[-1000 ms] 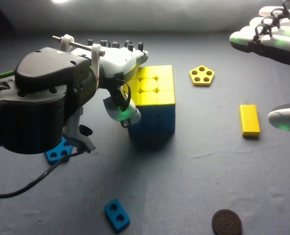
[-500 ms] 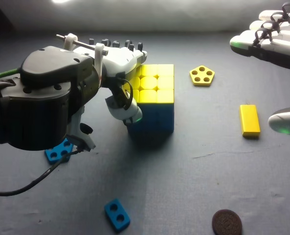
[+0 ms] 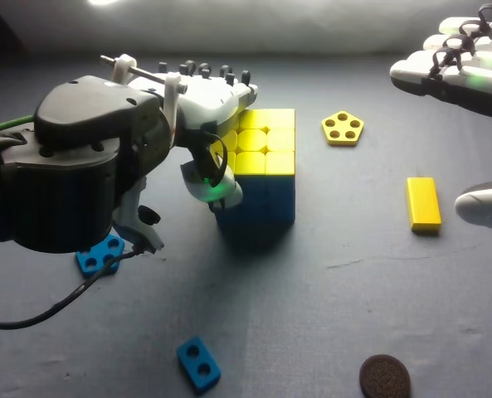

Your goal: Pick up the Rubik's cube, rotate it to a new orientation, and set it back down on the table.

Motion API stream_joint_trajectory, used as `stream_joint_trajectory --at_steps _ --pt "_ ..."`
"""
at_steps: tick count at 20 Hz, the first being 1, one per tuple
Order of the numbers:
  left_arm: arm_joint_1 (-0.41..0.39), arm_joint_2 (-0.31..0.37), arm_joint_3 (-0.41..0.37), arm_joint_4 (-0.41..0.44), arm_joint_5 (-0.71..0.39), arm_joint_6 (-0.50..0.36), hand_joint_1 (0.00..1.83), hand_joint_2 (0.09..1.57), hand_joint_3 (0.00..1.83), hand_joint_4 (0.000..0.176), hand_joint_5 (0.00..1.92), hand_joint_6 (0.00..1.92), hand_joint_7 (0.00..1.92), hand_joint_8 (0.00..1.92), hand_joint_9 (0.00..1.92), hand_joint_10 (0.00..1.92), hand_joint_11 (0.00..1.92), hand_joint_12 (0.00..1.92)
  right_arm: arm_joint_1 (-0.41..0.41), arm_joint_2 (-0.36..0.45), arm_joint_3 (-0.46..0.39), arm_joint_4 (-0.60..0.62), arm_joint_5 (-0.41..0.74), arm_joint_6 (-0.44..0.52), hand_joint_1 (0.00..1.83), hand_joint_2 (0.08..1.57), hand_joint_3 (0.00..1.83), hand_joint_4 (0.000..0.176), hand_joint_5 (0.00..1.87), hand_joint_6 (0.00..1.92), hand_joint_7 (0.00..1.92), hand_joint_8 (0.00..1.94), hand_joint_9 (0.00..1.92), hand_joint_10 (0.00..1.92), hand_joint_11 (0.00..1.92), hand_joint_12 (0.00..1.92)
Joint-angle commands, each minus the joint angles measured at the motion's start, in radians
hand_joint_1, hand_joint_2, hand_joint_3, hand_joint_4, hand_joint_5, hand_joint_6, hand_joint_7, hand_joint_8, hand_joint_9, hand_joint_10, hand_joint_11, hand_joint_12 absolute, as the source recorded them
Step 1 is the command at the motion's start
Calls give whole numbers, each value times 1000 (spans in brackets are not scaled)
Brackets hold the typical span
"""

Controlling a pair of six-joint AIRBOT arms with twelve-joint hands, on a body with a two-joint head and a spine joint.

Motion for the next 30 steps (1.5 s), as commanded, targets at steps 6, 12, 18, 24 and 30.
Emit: stream_joint_trajectory --at_steps 6,12,18,24,30 --pt "-1 -21 20 59 12 0 964 1026 0 0 0 0 0 0 0 0 0 0 4 3 -3 12 123 3 53 1218 0 0 0 0 80 3 57 2 3 1" --pt "12 -24 33 63 17 0 932 1015 0 0 0 0 0 0 0 0 0 0 3 3 -3 12 123 3 41 1232 3 0 0 0 63 1 55 0 0 0" --pt "15 -24 48 63 28 0 970 997 0 0 0 0 0 0 0 0 0 0 1 3 -3 11 123 3 55 1229 1 0 0 0 63 0 41 0 0 0" --pt "17 -27 54 62 30 -3 968 999 0 0 0 0 0 0 0 0 0 0 1 3 -3 11 123 3 73 1220 0 0 8 2 83 2 62 5 0 0" --pt "18 -31 60 62 30 -4 973 995 0 0 0 0 0 0 0 0 0 0 0 3 -3 11 123 3 95 1217 0 0 14 3 101 4 80 9 8 5"
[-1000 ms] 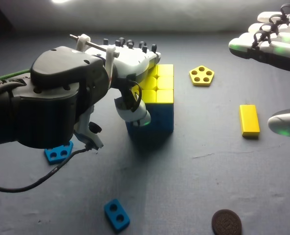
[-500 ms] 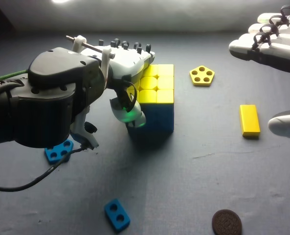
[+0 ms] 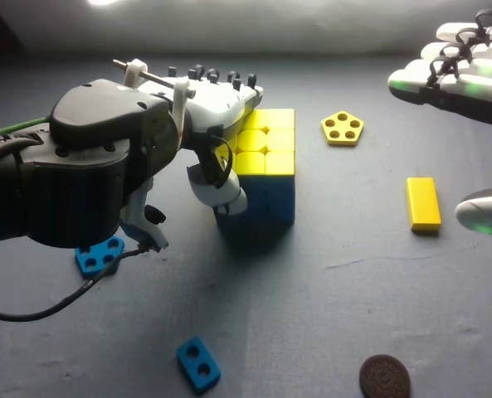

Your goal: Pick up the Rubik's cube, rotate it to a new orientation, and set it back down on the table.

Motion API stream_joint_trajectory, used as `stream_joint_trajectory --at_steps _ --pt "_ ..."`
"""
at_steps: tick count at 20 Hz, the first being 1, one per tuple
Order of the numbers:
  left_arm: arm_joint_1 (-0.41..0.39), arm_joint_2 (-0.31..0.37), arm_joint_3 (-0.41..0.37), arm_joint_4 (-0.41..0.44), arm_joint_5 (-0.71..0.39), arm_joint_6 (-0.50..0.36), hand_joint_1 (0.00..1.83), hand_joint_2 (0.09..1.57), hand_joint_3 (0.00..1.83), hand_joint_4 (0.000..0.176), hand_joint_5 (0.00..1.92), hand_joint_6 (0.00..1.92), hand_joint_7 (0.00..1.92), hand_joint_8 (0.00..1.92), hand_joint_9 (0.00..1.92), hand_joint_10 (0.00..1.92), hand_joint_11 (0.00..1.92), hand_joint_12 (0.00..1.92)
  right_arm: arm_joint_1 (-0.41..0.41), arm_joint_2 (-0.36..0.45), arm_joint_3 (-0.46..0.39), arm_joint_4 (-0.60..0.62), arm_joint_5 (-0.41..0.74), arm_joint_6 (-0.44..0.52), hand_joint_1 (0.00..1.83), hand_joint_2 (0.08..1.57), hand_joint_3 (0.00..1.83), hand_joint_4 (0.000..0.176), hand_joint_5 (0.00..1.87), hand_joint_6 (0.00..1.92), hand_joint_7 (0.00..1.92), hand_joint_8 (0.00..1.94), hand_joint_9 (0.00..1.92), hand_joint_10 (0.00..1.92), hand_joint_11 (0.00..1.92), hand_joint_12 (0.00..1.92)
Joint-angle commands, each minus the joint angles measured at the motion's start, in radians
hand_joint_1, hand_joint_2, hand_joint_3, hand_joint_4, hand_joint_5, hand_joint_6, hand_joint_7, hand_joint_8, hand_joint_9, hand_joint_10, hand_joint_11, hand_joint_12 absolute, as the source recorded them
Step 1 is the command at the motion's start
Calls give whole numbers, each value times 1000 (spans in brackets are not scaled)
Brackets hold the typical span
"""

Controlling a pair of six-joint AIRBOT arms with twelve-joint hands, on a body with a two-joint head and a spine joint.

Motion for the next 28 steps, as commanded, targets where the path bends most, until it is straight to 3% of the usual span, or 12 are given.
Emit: stream_joint_trajectory --at_steps 1,4,7,9,10,11,12,13,16,23,24,28 --pt "-2 2 4 47 -12 -3 984 1003 0 0 0 0 0 0 0 0 0 0 6 4 -3 24 122 3 90 1217 0 0 2 0 83 0 64 2 7 5" --pt "3 1 3 47 -11 -6 1003 1096 36 0 0 0 0 0 8 3 22 11 6 4 -3 24 122 3 72 1226 2 0 13 4 98 5 67 2 0 0" --pt "6 1 2 47 -8 -6 1062 1068 14 0 341 27 425 151 359 414 0 1259 5 3 -3 24 122 3 105 1215 0 0 23 7 108 6 85 8 2 1" --pt "6 1 2 47 -8 -10 1089 1089 11 0 461 82 225 967 216 1198 8 1584 4 3 -4 24 122 3 98 1221 1 0 19 4 106 4 77 4 1 1" --pt "4 1 1 47 -8 -10 1120 1107 0 0 397 660 131 1443 171 1531 65 1783 4 3 -4 24 122 3 98 1222 1 0 15 2 106 3 79 5 4 2" --pt "3 2 1 47 -8 -10 1120 1107 0 0 397 660 131 1443 171 1531 65 1783 4 3 -5 24 122 2 98 1222 1 0 15 2 106 3 79 5 4 2" --pt "2 2 0 47 -6 -10 1025 1267 29 0 540 1466 211 1629 206 1687 96 1909 3 3 -5 24 122 2 84 1218 0 0 11 1 111 4 90 8 15 8" --pt "-4 3 -3 44 2 -10 1001 1308 19 0 579 1553 221 1693 202 1762 119 1919 3 4 -5 25 122 1 98 1215 0 0 20 4 115 5 91 8 19 12" --pt "-20 15 -15 30 6 1 1090 1353 5 0 581 1466 530 1830 265 1855 254 1921 1 4 -4 25 136 -4 67 1219 0 0 16 1 105 1 81 1 6 116" --pt "-105 86 -92 -101 6 146 1064 1392 3 0 523 1536 498 1908 228 1901 262 1921 -42 23 -1 25 241 -21 88 1216 0 0 40 4 132 3 112 4 0 229" --pt "-118 97 -104 -124 6 168 1039 1344 0 0 570 1566 266 1859 216 1904 255 1921 -44 22 3 25 241 -21 104 1214 0 0 37 3 128 1 106 1 0 230" --pt "-184 134 -148 -209 -7 291 1049 1402 6 0 499 1574 485 1918 228 1919 280 1921 -42 22 21 16 304 -25 118 1212 0 0 28 4 120 6 96 2 0 159"
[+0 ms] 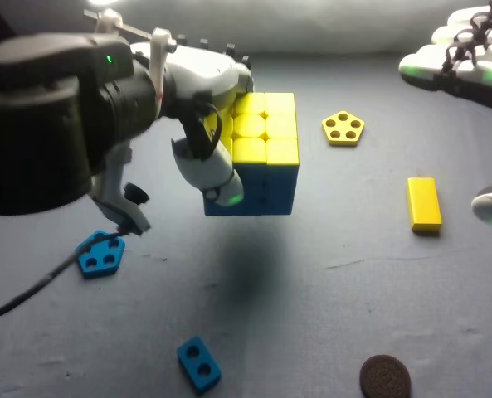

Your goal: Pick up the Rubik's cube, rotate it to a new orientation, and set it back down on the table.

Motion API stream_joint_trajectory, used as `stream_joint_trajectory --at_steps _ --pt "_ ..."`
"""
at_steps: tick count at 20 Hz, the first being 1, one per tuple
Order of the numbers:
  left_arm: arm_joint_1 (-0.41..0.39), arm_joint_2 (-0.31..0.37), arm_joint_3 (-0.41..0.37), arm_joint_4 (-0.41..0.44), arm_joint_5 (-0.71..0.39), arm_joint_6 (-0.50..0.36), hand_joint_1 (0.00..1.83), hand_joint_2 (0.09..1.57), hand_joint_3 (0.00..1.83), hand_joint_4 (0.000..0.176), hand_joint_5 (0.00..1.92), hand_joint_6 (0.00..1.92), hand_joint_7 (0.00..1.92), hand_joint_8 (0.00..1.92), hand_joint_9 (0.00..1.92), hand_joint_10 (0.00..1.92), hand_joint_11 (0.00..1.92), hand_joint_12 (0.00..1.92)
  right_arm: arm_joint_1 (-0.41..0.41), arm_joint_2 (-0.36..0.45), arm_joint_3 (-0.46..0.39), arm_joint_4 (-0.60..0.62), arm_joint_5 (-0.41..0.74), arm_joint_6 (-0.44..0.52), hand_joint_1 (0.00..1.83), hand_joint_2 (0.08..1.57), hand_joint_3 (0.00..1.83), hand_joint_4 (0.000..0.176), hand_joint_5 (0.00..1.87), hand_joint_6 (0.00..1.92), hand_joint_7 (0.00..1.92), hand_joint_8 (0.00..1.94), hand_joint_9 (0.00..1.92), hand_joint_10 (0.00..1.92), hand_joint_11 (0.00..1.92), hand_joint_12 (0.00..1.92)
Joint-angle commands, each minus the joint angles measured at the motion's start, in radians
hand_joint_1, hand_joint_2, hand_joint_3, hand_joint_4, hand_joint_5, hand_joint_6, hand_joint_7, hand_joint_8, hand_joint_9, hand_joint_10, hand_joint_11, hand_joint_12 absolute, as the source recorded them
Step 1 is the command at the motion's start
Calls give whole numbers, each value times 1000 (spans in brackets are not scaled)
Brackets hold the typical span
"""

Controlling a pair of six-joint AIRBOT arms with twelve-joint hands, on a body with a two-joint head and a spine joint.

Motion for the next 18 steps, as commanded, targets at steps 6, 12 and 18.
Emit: stream_joint_trajectory --at_steps 6,12,18 --pt "-60 24 -46 21 1 4 1031 1412 9 0 486 1612 471 1921 231 1921 277 1921 27 2 5 -57 174 5 134 1210 0 0 40 2 134 1 101 2 0 150" --pt "-73 36 -70 6 2 4 1029 1411 6 0 494 1626 467 1905 226 1910 285 1921 138 -11 -16 -7 -58 19 102 1227 3 0 73 7 219 15 239 54 0 563" --pt "-87 36 -65 6 1 19 1061 1397 1 0 531 1535 474 1920 217 1910 269 1921 221 -37 -23 -5 -191 67 129 1211 2 0 133 0 682 110 405 1138 81 1728"
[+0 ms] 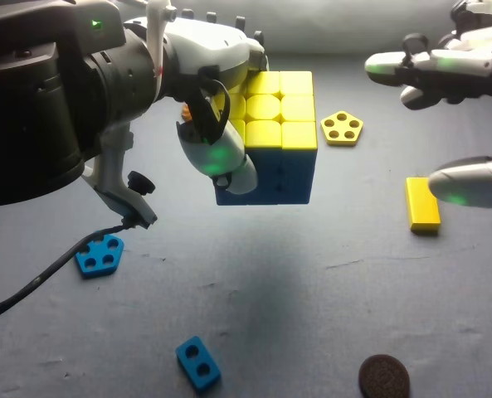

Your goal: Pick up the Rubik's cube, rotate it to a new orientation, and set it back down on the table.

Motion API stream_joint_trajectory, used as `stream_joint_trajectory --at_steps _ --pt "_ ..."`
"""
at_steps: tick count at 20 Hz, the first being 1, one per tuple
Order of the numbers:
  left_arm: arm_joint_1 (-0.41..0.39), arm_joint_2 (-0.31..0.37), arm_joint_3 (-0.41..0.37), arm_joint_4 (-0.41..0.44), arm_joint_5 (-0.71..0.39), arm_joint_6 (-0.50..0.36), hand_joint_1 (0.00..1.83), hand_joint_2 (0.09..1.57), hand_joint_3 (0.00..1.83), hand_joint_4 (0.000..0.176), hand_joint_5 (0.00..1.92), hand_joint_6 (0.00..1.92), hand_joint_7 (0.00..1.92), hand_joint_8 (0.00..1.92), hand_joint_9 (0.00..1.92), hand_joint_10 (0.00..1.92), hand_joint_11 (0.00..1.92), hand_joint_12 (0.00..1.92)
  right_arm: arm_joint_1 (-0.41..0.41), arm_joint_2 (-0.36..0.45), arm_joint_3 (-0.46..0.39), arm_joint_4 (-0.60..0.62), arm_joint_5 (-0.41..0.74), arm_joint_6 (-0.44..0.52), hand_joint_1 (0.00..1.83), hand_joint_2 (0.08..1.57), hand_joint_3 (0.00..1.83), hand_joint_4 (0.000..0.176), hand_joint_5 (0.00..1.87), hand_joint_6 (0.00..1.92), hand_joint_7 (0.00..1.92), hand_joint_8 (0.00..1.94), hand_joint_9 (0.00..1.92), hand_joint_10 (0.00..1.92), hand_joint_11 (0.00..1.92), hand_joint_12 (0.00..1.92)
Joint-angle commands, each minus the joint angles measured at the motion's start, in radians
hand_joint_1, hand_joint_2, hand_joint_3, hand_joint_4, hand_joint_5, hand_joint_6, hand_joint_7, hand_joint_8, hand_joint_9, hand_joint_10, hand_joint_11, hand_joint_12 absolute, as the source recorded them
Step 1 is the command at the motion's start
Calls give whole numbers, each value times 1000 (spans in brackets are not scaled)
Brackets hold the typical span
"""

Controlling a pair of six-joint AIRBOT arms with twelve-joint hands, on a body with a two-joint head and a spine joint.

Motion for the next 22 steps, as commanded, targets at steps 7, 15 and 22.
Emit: stream_joint_trajectory --at_steps 7,15,22 --pt "-19 7 0 56 29 -1 1020 1418 0 0 474 1649 477 1891 278 1847 339 1921 96 -42 -22 23 -58 7 148 1205 0 0 156 2 484 805 382 1463 186 1903" --pt "-26 7 6 56 31 8 943 1392 7 0 489 1719 108 1902 178 1918 269 1921 120 -83 -50 23 -170 -1 149 1188 0 0 178 9 499 811 404 1399 141 1829" --pt "-39 6 13 55 29 17 994 1353 1 0 546 1632 125 1899 190 1921 256 1921 119 -127 -47 59 -191 -49 176 1190 0 0 160 0 476 829 344 1462 93 1920"
